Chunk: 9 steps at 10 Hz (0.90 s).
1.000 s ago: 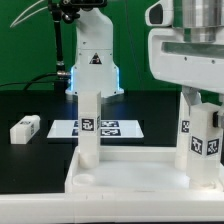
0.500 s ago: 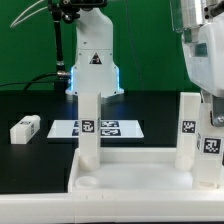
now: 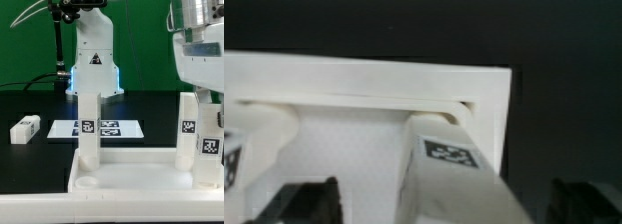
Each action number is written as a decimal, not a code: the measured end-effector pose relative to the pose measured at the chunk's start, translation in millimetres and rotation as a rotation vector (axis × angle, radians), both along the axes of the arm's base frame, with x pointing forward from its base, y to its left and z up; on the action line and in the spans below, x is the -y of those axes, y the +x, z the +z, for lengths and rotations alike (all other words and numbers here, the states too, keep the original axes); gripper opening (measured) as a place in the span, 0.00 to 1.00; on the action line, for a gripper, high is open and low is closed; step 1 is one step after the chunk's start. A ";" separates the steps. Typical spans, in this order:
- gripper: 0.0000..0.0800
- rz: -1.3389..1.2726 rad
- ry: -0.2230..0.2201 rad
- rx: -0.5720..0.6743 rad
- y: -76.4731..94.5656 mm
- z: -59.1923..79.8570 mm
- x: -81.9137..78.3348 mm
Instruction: Assemble desk
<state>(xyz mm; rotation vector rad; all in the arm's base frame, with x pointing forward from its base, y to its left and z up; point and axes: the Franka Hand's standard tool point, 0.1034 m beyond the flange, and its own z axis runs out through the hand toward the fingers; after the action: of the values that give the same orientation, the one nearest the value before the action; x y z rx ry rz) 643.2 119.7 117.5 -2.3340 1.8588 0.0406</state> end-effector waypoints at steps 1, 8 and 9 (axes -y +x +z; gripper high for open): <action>0.80 0.088 -0.010 0.024 1.5 0.4 -4.7; 0.81 0.922 -0.185 0.082 -1.6 -3.7 5.5; 0.81 1.031 -0.199 0.083 -2.5 -5.3 4.4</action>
Offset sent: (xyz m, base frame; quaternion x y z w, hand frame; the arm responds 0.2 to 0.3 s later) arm 0.0000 0.0000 0.0000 0.0000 0.0000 -0.1296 0.9916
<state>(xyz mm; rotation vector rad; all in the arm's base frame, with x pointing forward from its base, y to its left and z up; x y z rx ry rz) 640.7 115.3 112.3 -3.0793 0.4725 -0.1232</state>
